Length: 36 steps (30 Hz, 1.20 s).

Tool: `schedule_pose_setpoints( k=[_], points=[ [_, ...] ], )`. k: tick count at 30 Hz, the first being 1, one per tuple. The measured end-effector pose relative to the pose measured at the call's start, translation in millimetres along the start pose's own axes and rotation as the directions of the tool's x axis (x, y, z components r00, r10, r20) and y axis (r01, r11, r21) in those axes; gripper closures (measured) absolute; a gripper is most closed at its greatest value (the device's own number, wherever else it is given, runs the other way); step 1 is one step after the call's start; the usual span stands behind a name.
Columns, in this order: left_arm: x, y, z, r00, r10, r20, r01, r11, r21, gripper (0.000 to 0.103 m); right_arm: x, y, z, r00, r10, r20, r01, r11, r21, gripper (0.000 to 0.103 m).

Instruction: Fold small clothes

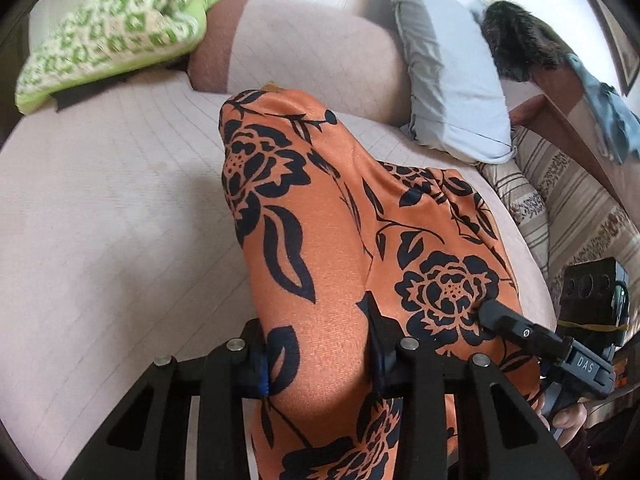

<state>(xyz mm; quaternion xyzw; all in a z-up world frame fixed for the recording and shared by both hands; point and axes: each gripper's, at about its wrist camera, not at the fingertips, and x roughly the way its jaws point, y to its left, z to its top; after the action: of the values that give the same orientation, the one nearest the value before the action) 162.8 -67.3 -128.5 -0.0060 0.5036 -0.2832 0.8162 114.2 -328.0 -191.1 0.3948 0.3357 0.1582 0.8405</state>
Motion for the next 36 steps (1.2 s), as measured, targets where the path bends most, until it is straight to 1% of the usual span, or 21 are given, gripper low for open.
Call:
schedule_pose_setpoints(
  k=[2, 5, 10, 13, 16, 17, 18, 19, 20, 21, 22, 23, 24, 25, 26, 29, 31, 32, 34, 36],
  points=[
    [-16, -5, -13, 1.000, 0.013, 0.007, -0.013, 1.000, 0.019, 0.065, -8, 14, -18, 1.000, 0.015, 0.018, -0.015, 1.000, -0.014, 0.059],
    [-29, -5, -35, 0.999, 0.041, 0.010, -0.041, 0.998, 0.039, 0.065, -17, 30, -49, 0.999, 0.007, 0.040, -0.006, 0.999, -0.037, 0.059],
    [-24, 7, -62, 0.998, 0.054, -0.018, -0.054, 0.998, 0.011, 0.065, -12, 39, -82, 0.999, -0.034, 0.028, 0.035, 0.999, -0.029, 0.059],
    [-10, 20, -76, 0.997, 0.069, -0.037, -0.070, 0.998, -0.011, 0.065, -2, 43, -101, 0.996, -0.091, 0.017, 0.092, 0.994, -0.062, 0.059],
    [11, 29, -85, 0.992, 0.110, -0.057, -0.110, 0.994, -0.009, 0.063, 13, 35, -111, 0.988, -0.155, -0.008, 0.154, 0.985, -0.075, 0.059],
    [19, 31, -89, 0.989, 0.131, -0.066, -0.132, 0.991, -0.008, 0.060, 20, 28, -114, 0.982, -0.188, -0.021, 0.186, 0.979, -0.079, 0.059],
    [24, 33, -91, 0.986, 0.156, -0.066, -0.157, 0.988, -0.010, 0.053, 26, 25, -117, 0.974, -0.222, -0.036, 0.219, 0.972, -0.084, 0.059],
    [25, 33, -94, 0.982, 0.181, -0.049, -0.181, 0.983, -0.010, 0.050, 33, 19, -121, 0.961, -0.270, -0.061, 0.264, 0.961, -0.087, 0.055],
    [22, 32, -95, 0.981, 0.191, -0.035, -0.191, 0.982, -0.006, 0.049, 36, 17, -123, 0.954, -0.291, -0.070, 0.285, 0.955, -0.087, 0.051],
    [18, 31, -96, 0.979, 0.202, -0.023, -0.202, 0.979, 0.002, 0.046, 35, 16, -124, 0.952, -0.297, -0.073, 0.292, 0.953, -0.082, 0.049],
    [11, 27, -97, 0.972, 0.237, -0.005, -0.237, 0.971, 0.021, 0.044, 32, 18, -123, 0.948, -0.307, -0.080, 0.301, 0.950, -0.077, 0.044],
    [6, 24, -96, 0.964, 0.266, 0.013, -0.266, 0.963, 0.039, 0.041, 30, 19, -122, 0.945, -0.316, -0.084, 0.310, 0.947, -0.080, 0.041],
    [-1, 19, -95, 0.954, 0.296, 0.038, -0.298, 0.953, 0.057, 0.037, 25, 22, -122, 0.942, -0.326, -0.081, 0.318, 0.944, -0.091, 0.041],
    [-11, 12, -94, 0.944, 0.321, 0.073, -0.326, 0.942, 0.074, 0.034, 20, 24, -124, 0.940, -0.333, -0.076, 0.325, 0.940, -0.101, 0.041],
    [-18, 9, -93, 0.938, 0.334, 0.097, -0.342, 0.936, 0.083, 0.031, 15, 26, -123, 0.936, -0.345, -0.068, 0.337, 0.935, -0.109, 0.041],
    [-46, -2, -94, 0.910, 0.372, 0.181, -0.394, 0.913, 0.105, 0.029, -4, 36, -126, 0.930, -0.366, -0.030, 0.358, 0.923, -0.141, 0.041],
    [-64, -13, -97, 0.886, 0.397, 0.238, -0.432, 0.895, 0.113, 0.024, -18, 46, -128, 0.926, -0.378, 0.004, 0.373, 0.912, -0.174, 0.041],
    [-71, -16, -97, 0.876, 0.407, 0.259, -0.446, 0.888, 0.114, 0.022, -26, 53, -129, 0.924, -0.382, 0.025, 0.379, 0.905, -0.192, 0.041],
    [-85, -22, -96, 0.858, 0.422, 0.293, -0.470, 0.875, 0.115, 0.022, -43, 63, -132, 0.923, -0.381, 0.055, 0.384, 0.898, -0.214, 0.041],
    [-96, -26, -98, 0.846, 0.432, 0.312, -0.484, 0.868, 0.112, 0.022, -57, 74, -133, 0.920, -0.381, 0.087, 0.391, 0.891, -0.232, 0.041]
  ],
)
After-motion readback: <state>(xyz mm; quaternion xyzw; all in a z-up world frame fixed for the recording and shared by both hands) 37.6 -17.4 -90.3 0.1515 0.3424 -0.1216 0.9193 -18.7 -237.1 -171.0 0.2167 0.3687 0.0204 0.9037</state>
